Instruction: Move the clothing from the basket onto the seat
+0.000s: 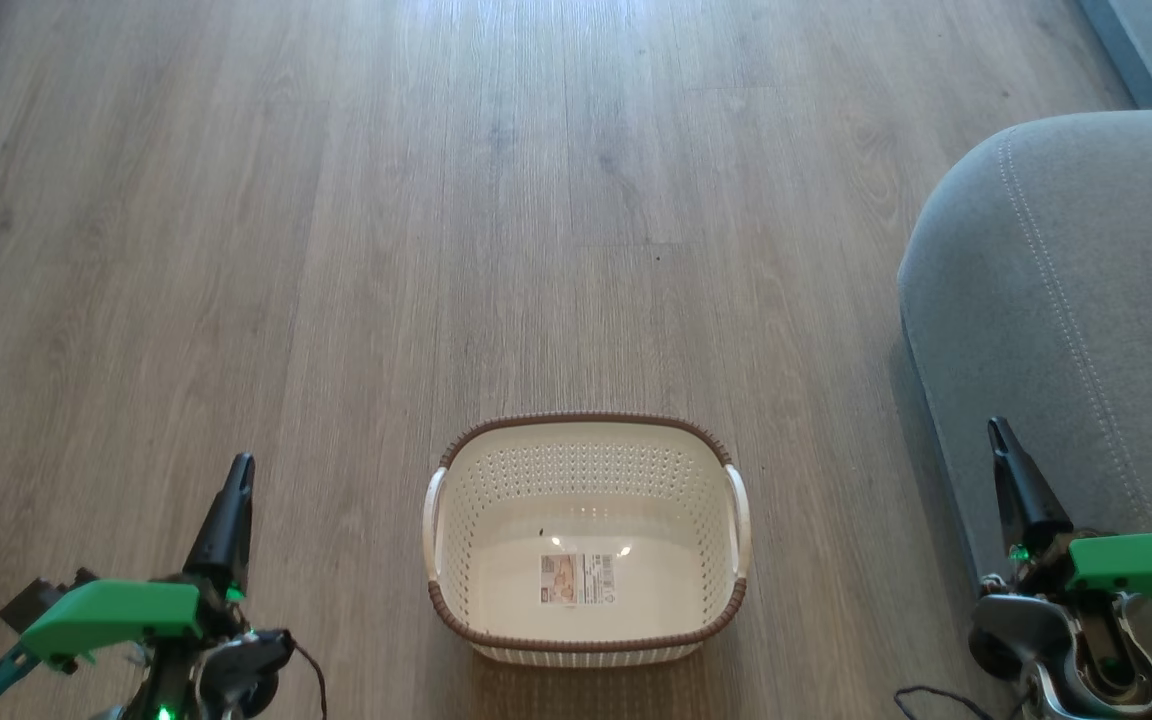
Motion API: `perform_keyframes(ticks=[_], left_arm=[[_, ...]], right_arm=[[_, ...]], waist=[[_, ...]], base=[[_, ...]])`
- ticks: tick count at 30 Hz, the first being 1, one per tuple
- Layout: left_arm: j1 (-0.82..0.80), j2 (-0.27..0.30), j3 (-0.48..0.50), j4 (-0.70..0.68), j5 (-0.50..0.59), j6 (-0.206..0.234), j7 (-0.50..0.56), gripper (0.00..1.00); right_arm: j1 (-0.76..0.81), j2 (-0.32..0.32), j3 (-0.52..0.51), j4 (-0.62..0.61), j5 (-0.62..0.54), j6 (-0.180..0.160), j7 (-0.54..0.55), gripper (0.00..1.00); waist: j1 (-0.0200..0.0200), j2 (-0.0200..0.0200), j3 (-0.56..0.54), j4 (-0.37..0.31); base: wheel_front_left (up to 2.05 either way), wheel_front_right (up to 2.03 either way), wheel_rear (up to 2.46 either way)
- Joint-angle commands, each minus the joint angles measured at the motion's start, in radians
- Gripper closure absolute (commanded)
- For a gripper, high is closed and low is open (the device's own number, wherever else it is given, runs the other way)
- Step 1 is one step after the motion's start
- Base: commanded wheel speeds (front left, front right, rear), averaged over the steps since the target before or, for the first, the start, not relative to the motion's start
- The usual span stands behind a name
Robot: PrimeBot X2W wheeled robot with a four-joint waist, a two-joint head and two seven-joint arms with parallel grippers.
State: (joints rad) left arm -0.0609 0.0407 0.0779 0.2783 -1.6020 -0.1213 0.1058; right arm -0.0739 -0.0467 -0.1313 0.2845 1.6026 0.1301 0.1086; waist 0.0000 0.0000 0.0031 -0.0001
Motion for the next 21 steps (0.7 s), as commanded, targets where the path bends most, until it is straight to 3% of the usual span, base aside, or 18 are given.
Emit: perform_keyframes(ticks=[1,21], left_arm=[[-0.047,0.009,0.036,-0.033,-0.007,-0.009,0.008,1.00],[-0.047,0.009,0.036,-0.033,-0.007,-0.009,0.007,1.00]], right_arm=[[-0.034,-0.004,0.017,-0.040,0.006,0.001,0.005,1.00],[-0.034,-0.004,0.017,-0.040,0.006,0.001,0.005,1.00]], waist=[[0.0000,0.0000,0.000,0.000],[0.0000,0.0000,0.000,0.000]], base=[[0.00,0.00,0.00],[0.00,0.00,0.00]])
